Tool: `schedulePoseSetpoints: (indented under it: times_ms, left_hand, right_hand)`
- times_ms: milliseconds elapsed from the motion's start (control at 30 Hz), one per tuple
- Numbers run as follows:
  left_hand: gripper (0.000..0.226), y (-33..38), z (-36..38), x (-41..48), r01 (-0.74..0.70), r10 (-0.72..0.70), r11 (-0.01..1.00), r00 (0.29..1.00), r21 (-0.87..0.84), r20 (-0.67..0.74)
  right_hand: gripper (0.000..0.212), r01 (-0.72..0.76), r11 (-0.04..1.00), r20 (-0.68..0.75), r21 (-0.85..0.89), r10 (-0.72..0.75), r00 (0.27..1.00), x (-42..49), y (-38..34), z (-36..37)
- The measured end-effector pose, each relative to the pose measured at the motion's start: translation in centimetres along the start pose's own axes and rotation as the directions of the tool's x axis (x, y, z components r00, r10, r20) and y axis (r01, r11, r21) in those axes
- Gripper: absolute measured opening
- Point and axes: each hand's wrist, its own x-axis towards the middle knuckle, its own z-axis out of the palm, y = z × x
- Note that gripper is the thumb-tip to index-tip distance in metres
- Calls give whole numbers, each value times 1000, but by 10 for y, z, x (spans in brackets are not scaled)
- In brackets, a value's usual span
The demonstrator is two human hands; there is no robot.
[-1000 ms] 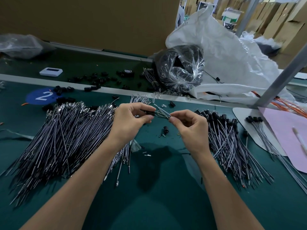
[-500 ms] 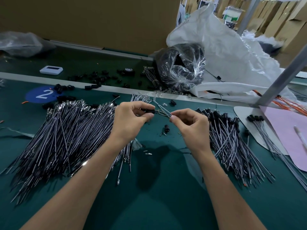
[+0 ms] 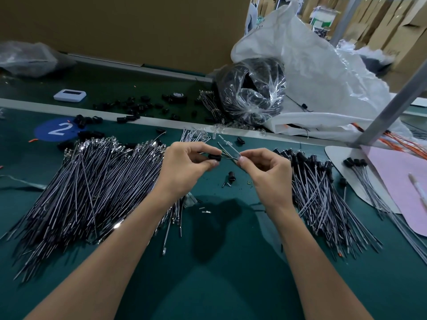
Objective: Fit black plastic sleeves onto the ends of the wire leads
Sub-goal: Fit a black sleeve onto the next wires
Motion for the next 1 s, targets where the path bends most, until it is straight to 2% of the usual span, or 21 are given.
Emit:
schedulePoseSetpoints:
  times_ms: [600,900,1000]
  left_hand:
    - [26,-6,-2,3,74,-71,994,997,-82,38]
    - [21,-4,-1,2,98,-101,966,995,-237,2]
    - [21,-4,-2,2,115,-116,952,993,-283,13]
  right_hand:
    - [10,-17,999,33,32,16,999,1,-1,-3]
    - [12,-43,993,46,107,39,998,0,-2,-4]
    - [12,-36,997,45,73,32,998,0,-2,-3]
